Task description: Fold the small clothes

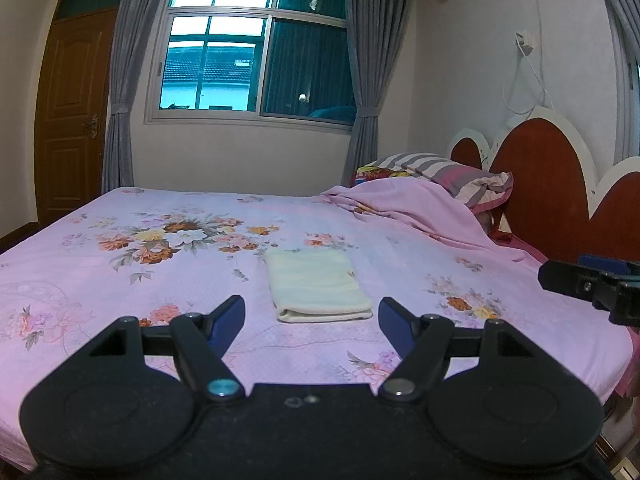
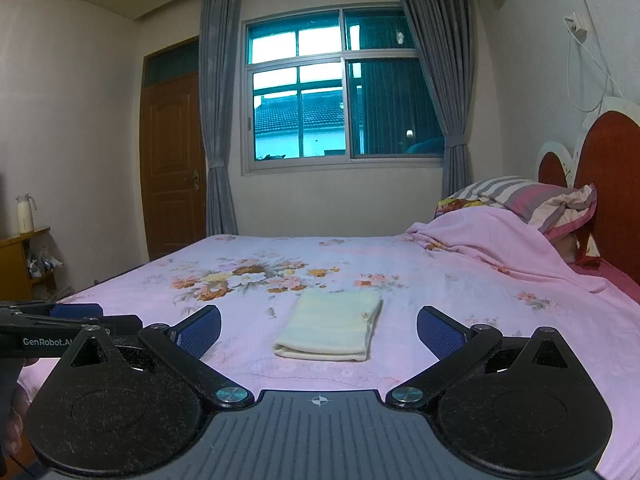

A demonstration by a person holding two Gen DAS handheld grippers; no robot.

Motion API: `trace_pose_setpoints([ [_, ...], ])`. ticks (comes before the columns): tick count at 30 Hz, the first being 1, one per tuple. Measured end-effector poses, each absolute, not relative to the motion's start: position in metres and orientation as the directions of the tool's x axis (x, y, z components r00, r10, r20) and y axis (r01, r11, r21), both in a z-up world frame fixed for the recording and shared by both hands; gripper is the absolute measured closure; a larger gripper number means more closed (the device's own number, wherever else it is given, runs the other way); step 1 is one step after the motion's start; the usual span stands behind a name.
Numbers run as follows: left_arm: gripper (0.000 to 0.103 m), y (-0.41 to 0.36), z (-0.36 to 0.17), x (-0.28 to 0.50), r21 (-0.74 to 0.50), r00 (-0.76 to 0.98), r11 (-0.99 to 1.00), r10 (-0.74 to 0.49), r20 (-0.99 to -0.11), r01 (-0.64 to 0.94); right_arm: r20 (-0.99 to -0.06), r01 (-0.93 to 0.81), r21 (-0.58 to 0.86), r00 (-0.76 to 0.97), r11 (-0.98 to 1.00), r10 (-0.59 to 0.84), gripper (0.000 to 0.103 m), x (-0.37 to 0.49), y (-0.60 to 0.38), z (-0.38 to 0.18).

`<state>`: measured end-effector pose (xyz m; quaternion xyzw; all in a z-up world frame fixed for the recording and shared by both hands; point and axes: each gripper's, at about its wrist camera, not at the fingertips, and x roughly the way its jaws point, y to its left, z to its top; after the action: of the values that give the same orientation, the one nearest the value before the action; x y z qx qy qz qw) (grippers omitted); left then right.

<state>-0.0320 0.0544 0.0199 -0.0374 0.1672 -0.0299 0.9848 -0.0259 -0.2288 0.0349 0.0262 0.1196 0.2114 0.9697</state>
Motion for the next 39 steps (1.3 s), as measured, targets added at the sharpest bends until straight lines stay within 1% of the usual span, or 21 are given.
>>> trace_pose_setpoints([
  [30, 0.029, 0.0521, 0.0221, -0.0335, -0.080, 0.944, 0.996, -0.065, -0.323, 0.042, -0.225, -0.405, 0.101, 0.880, 0.909, 0.418, 0.000, -0.0256, -0.2308, 0.0342],
  [33, 0.029, 0.0525, 0.0220, -0.0329, -0.084, 0.941, 0.996, -0.067, -0.333, 0.041, -0.229, -0.406, 0.100, 0.879, 0.908, 0.418, 0.000, -0.0258, -0.2314, 0.0339],
  [36, 0.030, 0.0529, 0.0223, -0.0342, -0.079, 0.945, 0.996, -0.075, -0.319, 0.052, -0.230, -0.407, 0.099, 0.879, 0.908, 0.419, 0.000, -0.0249, -0.2314, 0.0340],
  [39, 0.030, 0.0543, 0.0229, -0.0339, -0.089, 0.940, 0.992, -0.117, -0.320, 0.093, -0.231, -0.407, 0.093, 0.879, 0.909, 0.417, 0.000, -0.0241, -0.2308, 0.0347],
])
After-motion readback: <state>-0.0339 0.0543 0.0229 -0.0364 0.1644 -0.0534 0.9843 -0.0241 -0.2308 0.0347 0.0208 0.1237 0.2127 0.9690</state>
